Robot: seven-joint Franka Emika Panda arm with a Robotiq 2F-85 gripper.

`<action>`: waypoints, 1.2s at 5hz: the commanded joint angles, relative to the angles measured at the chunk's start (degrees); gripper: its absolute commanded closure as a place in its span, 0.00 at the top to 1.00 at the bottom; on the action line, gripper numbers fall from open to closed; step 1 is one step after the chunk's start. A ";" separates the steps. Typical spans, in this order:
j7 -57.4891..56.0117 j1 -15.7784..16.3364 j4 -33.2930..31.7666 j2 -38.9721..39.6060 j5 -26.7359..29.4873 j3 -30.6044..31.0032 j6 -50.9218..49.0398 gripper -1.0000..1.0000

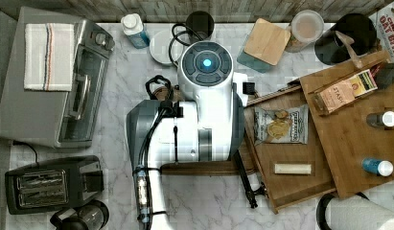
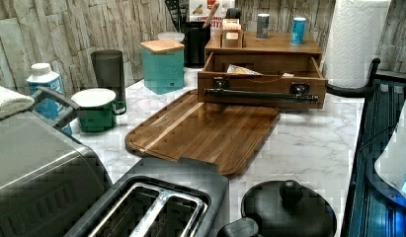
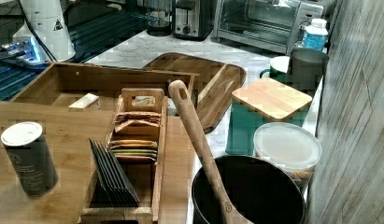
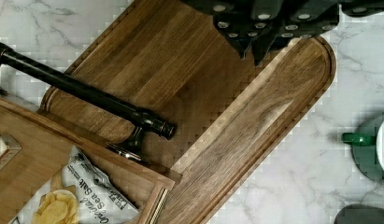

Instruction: Pick up the butter.

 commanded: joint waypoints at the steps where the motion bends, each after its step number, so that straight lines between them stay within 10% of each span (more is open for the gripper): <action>1: 0.03 0.00 -0.03 0.00 0.23 0.00 0.00 0.00; 6: 4.02 -9.05 -9.74 -5.01 3.00 -11.36 12.54 0.00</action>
